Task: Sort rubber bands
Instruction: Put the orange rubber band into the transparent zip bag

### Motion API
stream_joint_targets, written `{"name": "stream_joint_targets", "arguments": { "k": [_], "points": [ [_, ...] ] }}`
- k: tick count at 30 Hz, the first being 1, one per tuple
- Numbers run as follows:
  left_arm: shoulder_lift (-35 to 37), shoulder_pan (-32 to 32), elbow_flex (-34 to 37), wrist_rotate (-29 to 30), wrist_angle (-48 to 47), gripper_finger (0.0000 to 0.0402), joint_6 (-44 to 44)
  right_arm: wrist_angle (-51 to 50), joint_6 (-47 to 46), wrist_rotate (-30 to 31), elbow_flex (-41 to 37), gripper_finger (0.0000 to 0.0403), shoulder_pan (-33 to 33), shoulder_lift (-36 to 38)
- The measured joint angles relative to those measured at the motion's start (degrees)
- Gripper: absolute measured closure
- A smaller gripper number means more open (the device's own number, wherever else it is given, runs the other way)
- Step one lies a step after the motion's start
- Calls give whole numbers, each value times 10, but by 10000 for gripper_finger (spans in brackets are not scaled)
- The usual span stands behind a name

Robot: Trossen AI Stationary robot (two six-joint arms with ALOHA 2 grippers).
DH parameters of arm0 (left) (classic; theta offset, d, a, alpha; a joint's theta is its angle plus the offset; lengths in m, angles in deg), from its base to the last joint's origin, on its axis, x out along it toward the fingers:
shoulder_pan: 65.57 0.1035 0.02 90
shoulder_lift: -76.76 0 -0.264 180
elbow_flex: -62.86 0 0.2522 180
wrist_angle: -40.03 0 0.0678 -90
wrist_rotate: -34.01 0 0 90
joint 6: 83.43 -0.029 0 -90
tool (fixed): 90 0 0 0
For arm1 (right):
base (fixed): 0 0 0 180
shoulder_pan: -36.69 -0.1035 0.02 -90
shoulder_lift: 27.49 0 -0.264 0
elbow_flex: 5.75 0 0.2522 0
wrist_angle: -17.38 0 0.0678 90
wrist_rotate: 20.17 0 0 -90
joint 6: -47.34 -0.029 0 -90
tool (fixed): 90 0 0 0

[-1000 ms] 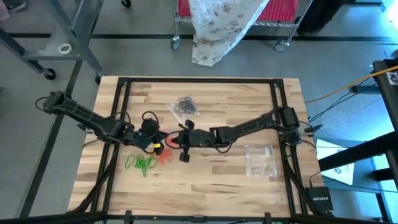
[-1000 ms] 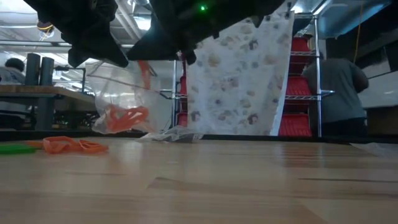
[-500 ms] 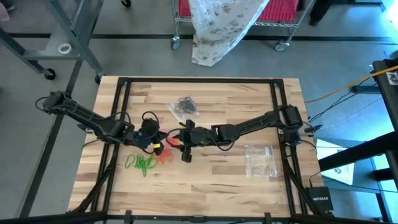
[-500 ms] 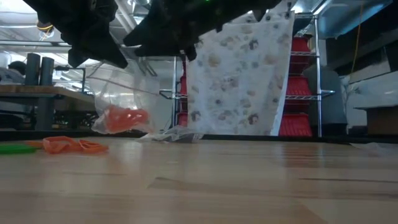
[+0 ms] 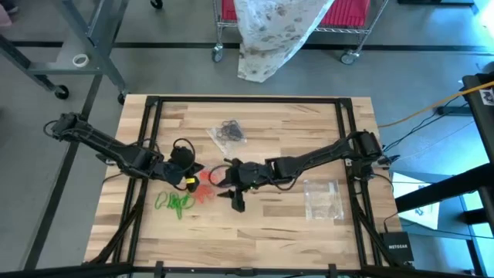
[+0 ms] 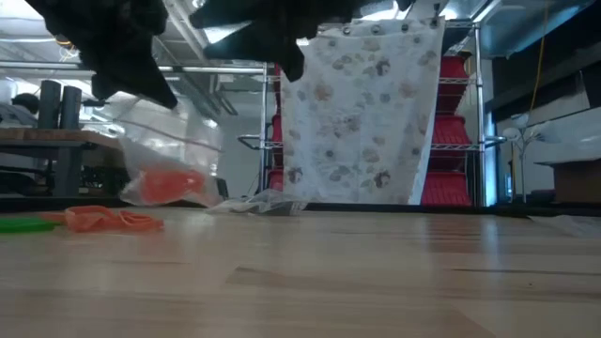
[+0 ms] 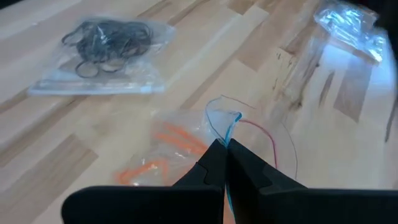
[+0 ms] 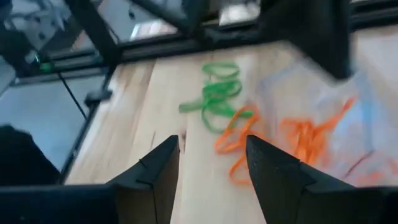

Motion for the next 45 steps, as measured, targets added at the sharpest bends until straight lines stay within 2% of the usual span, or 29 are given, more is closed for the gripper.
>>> {"name": "stream_joint_targets", "arguments": {
  "k": [8, 16, 23, 29, 35, 39, 45],
  "points": [
    [76, 2, 0, 2, -54, 401, 7, 34, 12, 30, 0, 226, -5, -91],
    [90, 2, 0, 11, -60, 401, 5, 142, 7, 58, 0, 226, -1, -168],
    [90, 2, 0, 21, -66, 401, 16, 140, -9, 93, 9, 226, 2, -193],
    [90, 2, 0, 21, -64, 401, 16, 118, -18, 95, 58, 226, 3, -231],
    [90, 2, 0, 21, -65, 401, 19, 6, -17, 103, 99, 228, 6, -243],
    [90, 2, 0, 21, -63, 401, 19, -20, -17, 103, 113, 266, 6, -244],
    [90, 2, 0, 21, -63, 401, 19, -43, -4, 92, 114, 385, 6, -238]
  ]
}}
